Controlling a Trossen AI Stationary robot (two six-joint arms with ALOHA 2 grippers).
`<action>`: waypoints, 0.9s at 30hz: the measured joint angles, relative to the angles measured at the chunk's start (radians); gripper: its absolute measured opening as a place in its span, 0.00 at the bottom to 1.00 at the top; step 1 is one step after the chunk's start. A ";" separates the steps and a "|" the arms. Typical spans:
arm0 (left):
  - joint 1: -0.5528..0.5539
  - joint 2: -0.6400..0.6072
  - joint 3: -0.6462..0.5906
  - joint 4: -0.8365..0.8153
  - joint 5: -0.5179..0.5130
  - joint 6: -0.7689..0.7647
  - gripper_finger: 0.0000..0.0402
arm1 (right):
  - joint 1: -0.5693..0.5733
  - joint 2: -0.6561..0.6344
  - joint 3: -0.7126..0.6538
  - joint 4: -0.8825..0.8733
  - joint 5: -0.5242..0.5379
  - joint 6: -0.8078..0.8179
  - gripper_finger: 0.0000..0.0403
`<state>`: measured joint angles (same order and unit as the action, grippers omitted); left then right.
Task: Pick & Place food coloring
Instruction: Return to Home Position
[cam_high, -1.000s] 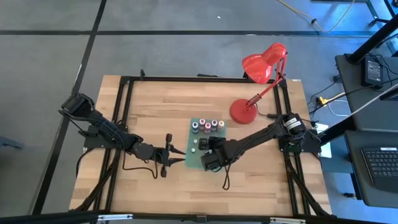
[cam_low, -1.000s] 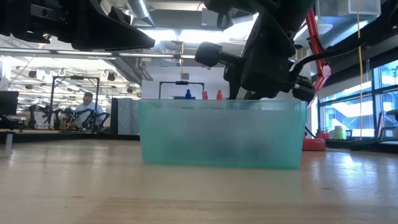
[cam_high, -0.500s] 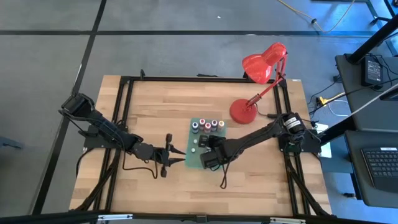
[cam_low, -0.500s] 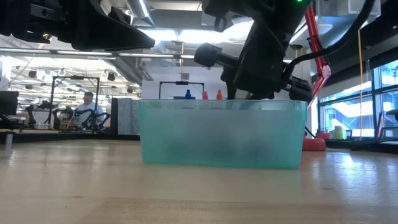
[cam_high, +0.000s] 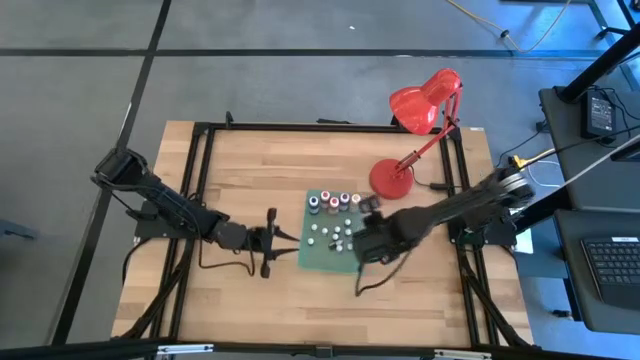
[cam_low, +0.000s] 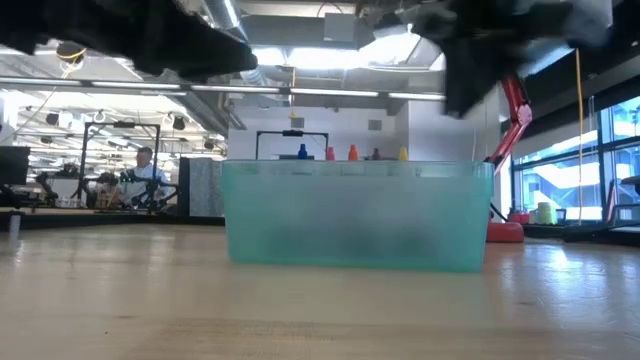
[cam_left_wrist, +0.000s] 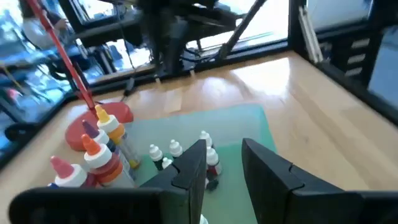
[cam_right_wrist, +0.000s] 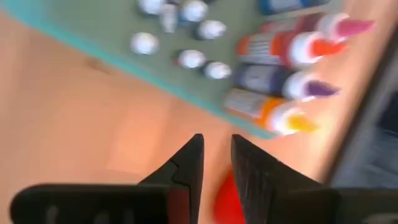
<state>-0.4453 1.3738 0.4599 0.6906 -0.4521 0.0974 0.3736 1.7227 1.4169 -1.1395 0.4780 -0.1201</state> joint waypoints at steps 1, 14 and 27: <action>0.021 -0.020 0.000 -0.017 0.035 -0.018 0.24 | 0.015 -0.049 -0.056 0.034 -0.036 0.037 0.21; 0.192 -0.477 -0.173 -0.104 0.155 -0.139 0.25 | 0.135 -0.661 -0.792 0.868 -0.328 0.194 0.21; 0.302 -0.822 -0.451 0.039 0.245 -0.230 0.25 | 0.127 -1.024 -1.233 1.341 -0.349 0.232 0.21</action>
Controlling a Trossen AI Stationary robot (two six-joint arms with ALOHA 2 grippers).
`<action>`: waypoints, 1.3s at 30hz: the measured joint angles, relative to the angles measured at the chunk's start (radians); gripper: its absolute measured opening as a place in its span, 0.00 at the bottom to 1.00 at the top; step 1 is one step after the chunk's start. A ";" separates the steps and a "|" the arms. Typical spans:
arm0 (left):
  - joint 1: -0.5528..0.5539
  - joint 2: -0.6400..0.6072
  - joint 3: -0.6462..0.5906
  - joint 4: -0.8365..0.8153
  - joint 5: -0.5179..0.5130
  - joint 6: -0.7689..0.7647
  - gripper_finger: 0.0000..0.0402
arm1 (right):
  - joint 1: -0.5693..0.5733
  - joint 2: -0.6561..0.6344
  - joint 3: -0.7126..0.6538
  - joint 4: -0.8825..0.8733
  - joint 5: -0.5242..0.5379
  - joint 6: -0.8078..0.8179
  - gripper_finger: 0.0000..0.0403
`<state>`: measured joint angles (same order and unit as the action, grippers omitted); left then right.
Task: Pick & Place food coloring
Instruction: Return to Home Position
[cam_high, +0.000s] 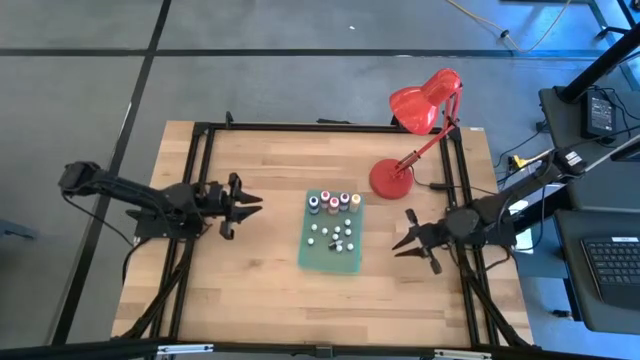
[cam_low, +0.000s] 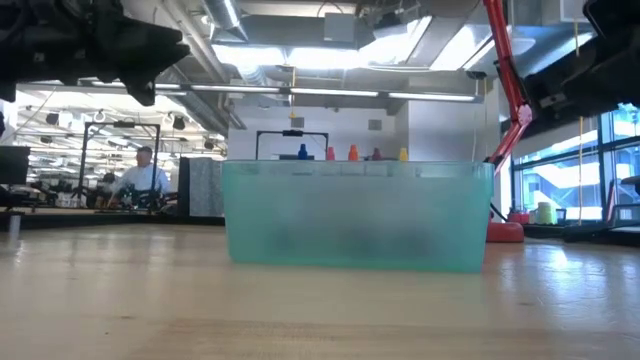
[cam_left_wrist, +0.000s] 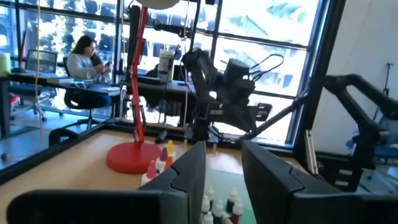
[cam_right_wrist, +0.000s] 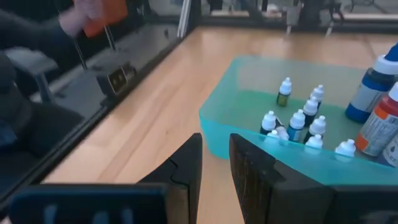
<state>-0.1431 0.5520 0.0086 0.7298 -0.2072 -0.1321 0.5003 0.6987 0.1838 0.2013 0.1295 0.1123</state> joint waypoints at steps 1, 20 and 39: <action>0.007 -0.015 0.000 -0.012 0.007 -0.003 0.25 | 0.000 -0.022 -0.026 0.027 0.000 0.009 0.21; 0.124 -0.182 0.000 -0.217 0.078 -0.030 0.25 | -0.044 -0.426 -0.177 -0.035 0.071 0.006 0.21; 0.181 -0.551 0.008 -0.655 0.071 -0.028 0.25 | -0.137 -0.698 -0.171 -0.170 0.060 -0.090 0.21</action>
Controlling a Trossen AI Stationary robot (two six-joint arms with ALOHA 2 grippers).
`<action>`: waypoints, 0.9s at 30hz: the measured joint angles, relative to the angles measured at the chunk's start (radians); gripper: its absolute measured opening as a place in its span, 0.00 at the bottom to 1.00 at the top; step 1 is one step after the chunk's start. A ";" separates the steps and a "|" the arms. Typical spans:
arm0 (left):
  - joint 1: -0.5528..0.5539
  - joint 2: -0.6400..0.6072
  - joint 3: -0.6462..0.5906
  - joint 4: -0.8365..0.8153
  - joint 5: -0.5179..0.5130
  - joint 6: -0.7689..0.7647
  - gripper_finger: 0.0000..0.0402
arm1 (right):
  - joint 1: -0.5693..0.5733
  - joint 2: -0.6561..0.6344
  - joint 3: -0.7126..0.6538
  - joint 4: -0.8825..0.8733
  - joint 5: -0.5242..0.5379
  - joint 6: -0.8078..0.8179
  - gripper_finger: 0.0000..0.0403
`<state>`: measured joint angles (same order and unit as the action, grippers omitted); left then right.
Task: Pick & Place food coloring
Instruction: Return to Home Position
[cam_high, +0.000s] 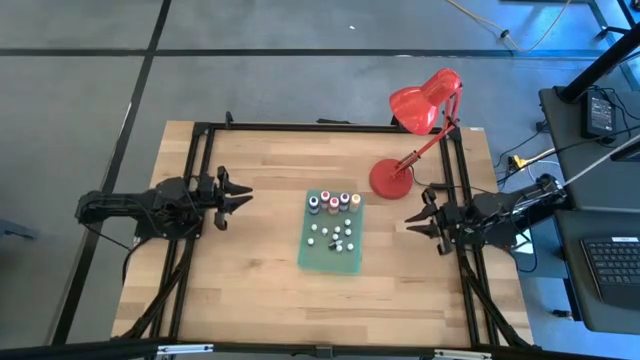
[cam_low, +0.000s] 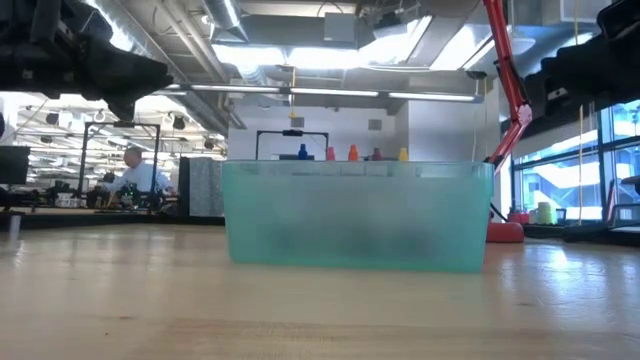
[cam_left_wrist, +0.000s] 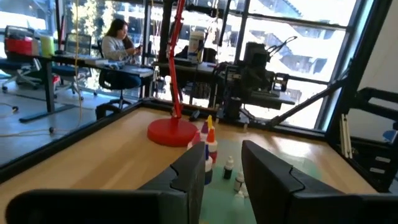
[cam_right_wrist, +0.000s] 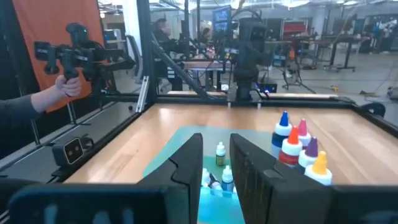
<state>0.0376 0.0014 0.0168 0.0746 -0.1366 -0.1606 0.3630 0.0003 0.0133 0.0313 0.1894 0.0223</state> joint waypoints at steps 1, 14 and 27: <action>0.000 -0.001 0.007 -0.021 0.001 -0.001 0.25 | -0.004 0.001 0.000 0.000 0.000 0.003 0.21; 0.000 0.004 0.013 -0.050 0.001 -0.002 0.25 | -0.020 0.006 0.000 -0.002 0.003 -0.138 0.21; 0.000 0.004 0.013 -0.049 0.000 -0.002 0.25 | -0.020 0.006 0.000 -0.001 0.003 -0.133 0.21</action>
